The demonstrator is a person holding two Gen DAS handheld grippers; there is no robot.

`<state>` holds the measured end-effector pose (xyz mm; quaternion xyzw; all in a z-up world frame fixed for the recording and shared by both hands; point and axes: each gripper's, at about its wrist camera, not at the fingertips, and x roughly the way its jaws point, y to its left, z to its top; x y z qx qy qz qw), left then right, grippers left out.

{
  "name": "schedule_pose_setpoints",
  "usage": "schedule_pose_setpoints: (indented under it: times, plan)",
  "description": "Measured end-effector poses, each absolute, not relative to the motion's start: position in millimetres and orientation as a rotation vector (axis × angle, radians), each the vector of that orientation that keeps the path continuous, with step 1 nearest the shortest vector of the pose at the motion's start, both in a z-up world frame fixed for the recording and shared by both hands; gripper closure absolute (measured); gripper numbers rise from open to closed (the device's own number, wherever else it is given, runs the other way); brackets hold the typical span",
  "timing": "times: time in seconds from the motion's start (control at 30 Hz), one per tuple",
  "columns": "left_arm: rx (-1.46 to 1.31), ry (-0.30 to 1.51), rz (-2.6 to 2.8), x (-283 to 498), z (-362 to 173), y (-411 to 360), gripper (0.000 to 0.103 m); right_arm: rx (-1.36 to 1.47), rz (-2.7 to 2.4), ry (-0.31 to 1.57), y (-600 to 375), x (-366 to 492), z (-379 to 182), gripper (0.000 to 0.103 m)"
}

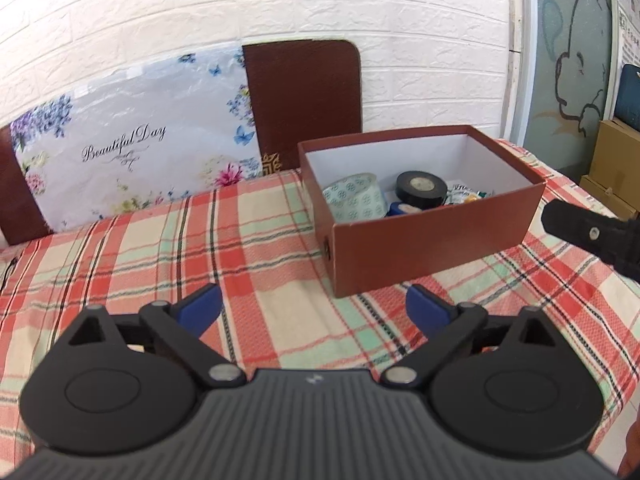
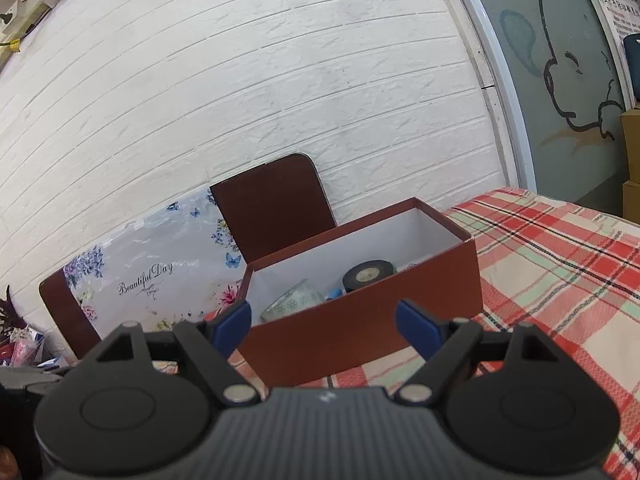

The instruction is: Organize objects

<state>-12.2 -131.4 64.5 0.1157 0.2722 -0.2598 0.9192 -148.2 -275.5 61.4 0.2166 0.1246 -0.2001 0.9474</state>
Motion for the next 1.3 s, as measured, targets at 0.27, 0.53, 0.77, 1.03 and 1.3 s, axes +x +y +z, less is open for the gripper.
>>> schedule_pose_setpoints:
  times: [0.27, 0.53, 0.77, 1.03, 1.3]
  plan:
    - [0.24, 0.554, -0.5, -17.0, 63.1, -124.1, 0.0, 0.419, -0.405, 0.259, -263.4, -151.2, 66.2, 0.014]
    - [0.261, 0.524, -0.466, -20.9, 60.2, -126.0, 0.0, 0.438, -0.413, 0.254, -266.4, -154.7, 65.9, 0.009]
    - [0.301, 0.498, -0.412, -24.2, 56.5, -127.2, 0.0, 0.429, -0.405, 0.263, -264.1, -151.6, 63.2, 0.009]
    - [0.306, 0.541, -0.408, -20.5, 52.1, -129.8, 0.0, 0.435, -0.407, 0.276, -266.5, -149.7, 58.5, 0.007]
    - [0.317, 0.567, -0.412, -17.9, 45.5, -132.8, 0.0, 0.448, -0.407, 0.289, -269.2, -147.5, 54.0, 0.006]
